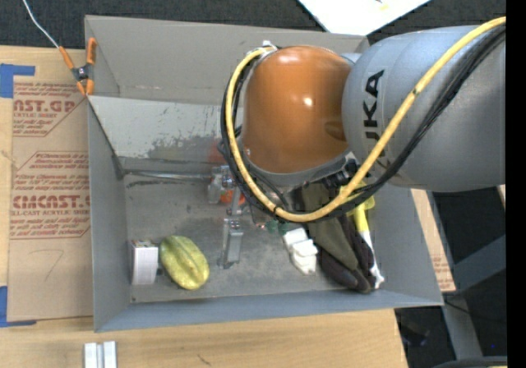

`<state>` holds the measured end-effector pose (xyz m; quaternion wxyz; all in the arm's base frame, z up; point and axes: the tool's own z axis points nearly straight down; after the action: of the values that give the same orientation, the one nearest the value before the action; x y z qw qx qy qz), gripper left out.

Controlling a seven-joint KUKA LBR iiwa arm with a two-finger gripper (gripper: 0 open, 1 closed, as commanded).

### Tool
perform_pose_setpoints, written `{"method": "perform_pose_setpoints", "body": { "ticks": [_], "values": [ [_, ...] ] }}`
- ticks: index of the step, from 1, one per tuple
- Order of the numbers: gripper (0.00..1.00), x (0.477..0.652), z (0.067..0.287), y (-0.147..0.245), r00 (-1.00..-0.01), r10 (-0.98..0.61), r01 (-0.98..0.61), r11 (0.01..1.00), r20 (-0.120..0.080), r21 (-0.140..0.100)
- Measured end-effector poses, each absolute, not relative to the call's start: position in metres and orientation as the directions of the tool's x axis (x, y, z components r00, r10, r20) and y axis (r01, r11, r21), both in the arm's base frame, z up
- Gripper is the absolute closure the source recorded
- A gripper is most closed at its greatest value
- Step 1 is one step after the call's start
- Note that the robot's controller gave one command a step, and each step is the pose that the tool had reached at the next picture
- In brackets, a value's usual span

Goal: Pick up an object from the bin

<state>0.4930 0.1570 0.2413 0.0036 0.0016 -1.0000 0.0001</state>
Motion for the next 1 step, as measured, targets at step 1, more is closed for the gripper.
{"method": "perform_pose_setpoints", "body": {
  "ticks": [1],
  "values": [
    [0.0,0.4948,0.2457,0.1559,-1.0,-0.001,-0.001,1.0,-0.001,0.001]
  ]
}}
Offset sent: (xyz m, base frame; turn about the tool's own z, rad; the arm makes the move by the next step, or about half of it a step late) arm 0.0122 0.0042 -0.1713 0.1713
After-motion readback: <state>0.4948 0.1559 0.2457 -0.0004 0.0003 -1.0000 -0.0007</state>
